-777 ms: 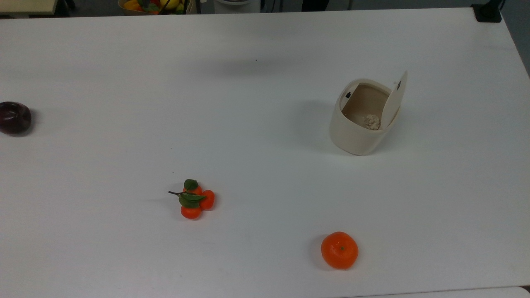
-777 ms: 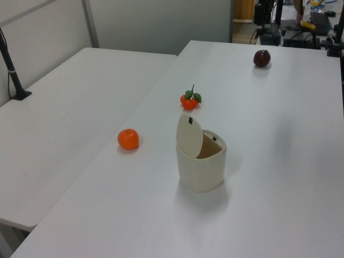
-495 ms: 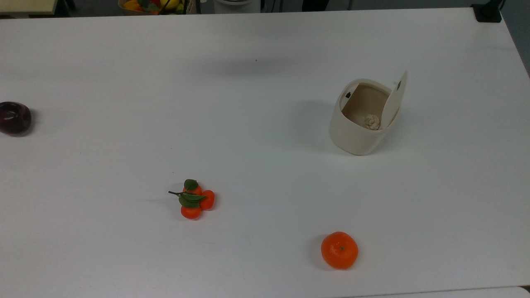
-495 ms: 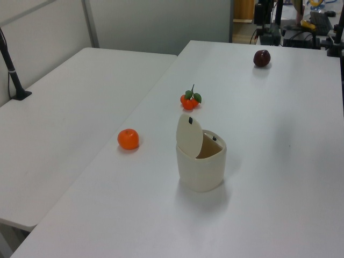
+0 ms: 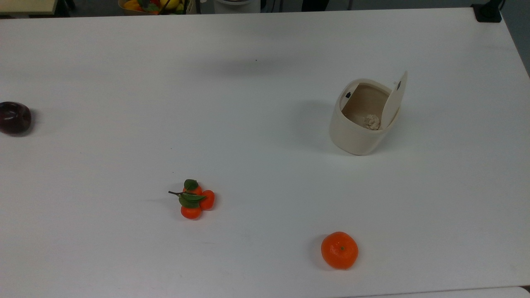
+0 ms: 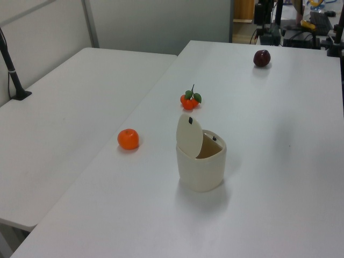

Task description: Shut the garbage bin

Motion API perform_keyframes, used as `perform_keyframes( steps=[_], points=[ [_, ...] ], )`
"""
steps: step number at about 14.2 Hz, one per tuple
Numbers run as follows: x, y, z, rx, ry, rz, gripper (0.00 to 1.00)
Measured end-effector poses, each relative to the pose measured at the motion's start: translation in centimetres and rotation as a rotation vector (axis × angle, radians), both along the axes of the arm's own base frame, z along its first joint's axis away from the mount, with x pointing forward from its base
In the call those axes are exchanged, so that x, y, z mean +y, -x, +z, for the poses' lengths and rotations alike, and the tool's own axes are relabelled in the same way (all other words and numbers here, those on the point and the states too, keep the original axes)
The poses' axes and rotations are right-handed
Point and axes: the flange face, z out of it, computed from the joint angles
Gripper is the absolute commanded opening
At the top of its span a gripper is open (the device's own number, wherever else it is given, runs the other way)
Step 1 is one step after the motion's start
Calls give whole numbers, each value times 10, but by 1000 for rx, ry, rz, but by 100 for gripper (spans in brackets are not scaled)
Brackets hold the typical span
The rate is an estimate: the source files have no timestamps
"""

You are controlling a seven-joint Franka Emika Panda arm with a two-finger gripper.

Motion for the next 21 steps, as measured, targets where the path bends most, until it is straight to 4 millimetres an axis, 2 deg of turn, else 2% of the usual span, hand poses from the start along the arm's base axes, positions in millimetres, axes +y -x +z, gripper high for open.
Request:
perform_keyframes(
  steps=[2,3,4,5,7,9,10,21],
  points=[
    [0,0,0,0,0,0,99],
    [0,0,0,0,0,0,93],
    [0,0,0,0,0,0,82],
    [0,0,0,0,0,0,66],
    [0,0,0,0,0,0,27],
    [0,0,0,0,0,-1,3],
    [0,0,0,0,0,-1,0],
    [0,0,0,0,0,-1,0]
  ],
)
